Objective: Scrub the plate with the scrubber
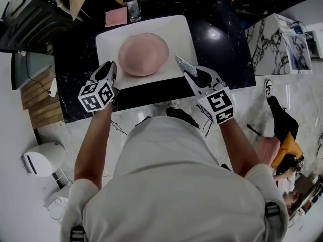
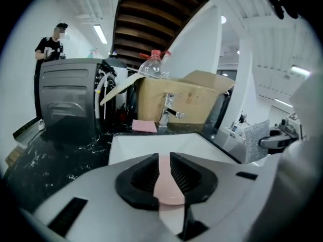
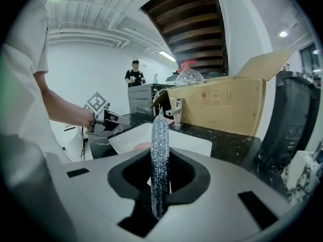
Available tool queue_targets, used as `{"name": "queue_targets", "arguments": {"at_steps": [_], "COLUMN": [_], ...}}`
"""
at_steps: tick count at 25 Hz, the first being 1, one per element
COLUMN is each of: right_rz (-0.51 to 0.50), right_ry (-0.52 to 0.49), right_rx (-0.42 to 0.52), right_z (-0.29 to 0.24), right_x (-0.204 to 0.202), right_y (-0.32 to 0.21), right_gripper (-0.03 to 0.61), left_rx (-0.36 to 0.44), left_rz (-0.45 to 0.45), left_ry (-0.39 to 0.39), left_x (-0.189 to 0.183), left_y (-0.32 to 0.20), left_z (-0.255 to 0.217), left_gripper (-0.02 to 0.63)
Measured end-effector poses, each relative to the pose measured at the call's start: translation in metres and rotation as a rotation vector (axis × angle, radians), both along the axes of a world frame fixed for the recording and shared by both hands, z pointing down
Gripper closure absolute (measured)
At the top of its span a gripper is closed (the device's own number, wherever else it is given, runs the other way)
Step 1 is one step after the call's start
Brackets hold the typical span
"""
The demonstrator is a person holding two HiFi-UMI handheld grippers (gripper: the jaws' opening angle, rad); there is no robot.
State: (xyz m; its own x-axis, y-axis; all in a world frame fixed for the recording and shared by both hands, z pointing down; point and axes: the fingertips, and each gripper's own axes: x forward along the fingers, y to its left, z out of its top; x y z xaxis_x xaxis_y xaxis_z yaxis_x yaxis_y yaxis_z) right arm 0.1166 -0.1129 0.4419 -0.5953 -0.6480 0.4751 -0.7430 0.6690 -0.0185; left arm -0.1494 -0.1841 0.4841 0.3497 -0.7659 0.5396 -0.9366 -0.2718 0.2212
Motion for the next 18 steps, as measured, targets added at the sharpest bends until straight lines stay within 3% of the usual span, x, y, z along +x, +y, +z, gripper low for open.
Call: {"name": "queue_targets", "arguments": {"at_steps": [11,18], "right_rz": [0.101,0.144], "right_ry": [-0.002,-0.007], "right_rx": [0.067,0.102], "right_z": [-0.023,-0.035], "right_x": [-0.051,-0.075], "right_y": [0.074,0.133], "right_gripper": [0.502,0.502], "left_rx": [0.141,0.178], "left_rz": [0.300,0.415], "left_ry": [0.026,0.064], "left_x": [0.003,0.001], "left_y": [0.105,0.180], "left_z": [-0.058,-0.074], "left_gripper": [0.526,0.514]}}
